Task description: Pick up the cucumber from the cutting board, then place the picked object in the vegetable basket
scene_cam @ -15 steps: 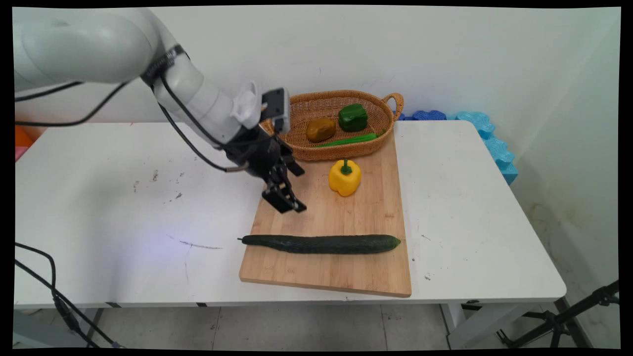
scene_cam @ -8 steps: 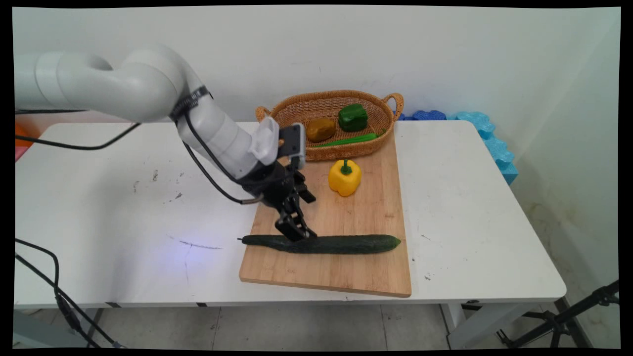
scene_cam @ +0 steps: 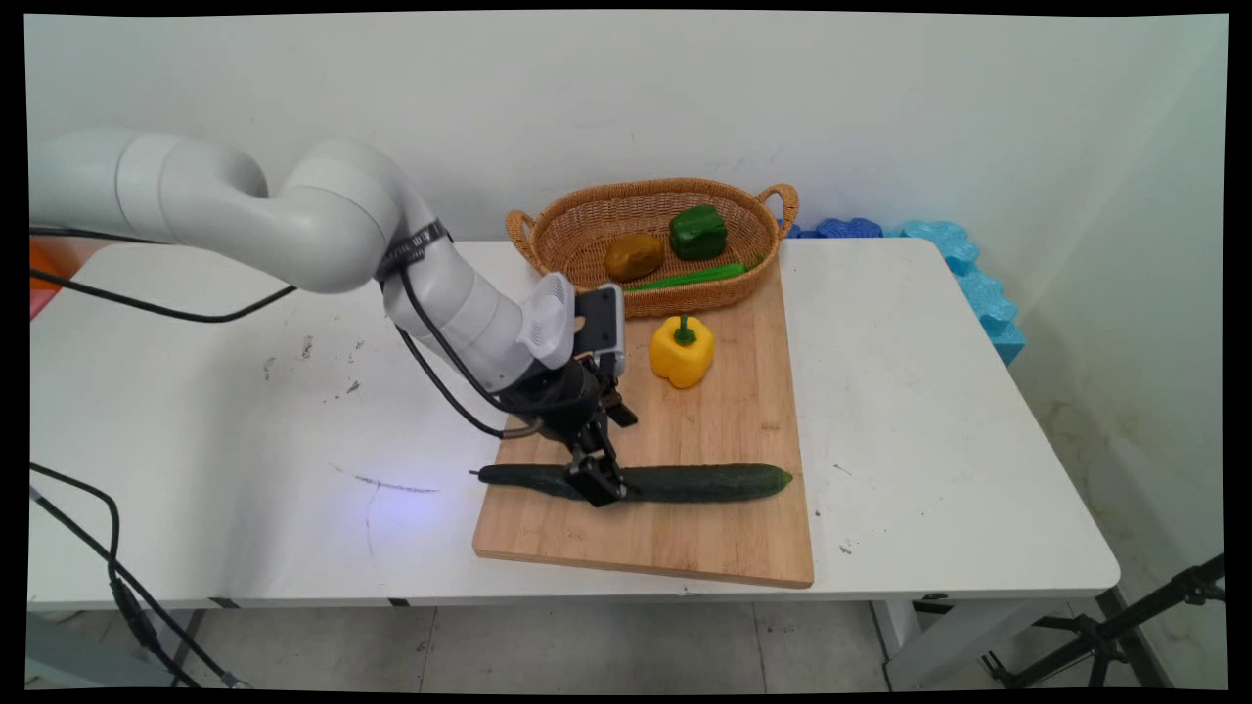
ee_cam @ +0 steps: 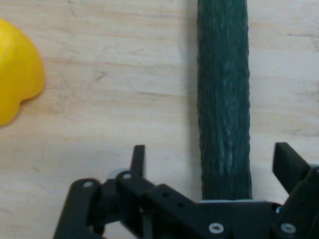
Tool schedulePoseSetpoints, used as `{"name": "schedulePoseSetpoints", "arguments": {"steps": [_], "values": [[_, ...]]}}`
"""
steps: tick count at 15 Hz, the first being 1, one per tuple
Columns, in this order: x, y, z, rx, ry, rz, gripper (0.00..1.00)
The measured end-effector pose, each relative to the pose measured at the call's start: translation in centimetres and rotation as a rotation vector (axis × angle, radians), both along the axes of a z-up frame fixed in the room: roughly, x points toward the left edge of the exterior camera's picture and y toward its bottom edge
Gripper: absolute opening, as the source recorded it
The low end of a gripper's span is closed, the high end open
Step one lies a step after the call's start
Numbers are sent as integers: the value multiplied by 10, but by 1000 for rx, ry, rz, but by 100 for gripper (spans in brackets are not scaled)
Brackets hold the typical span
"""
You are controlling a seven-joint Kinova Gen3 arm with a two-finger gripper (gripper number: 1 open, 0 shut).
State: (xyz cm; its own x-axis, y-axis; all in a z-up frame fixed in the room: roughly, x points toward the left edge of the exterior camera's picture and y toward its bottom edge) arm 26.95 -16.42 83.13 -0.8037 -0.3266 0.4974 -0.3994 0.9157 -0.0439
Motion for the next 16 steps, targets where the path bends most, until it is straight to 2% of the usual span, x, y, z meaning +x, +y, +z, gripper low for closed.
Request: {"name": "schedulePoseSetpoints", "arguments": {"steps": [1, 10, 16], "values": [[-1, 1, -3, -1, -3, 1, 0], [-9, 5, -16, -19, -32, -1, 0], [-18, 5, -1, -39, -13, 6, 0]]}}
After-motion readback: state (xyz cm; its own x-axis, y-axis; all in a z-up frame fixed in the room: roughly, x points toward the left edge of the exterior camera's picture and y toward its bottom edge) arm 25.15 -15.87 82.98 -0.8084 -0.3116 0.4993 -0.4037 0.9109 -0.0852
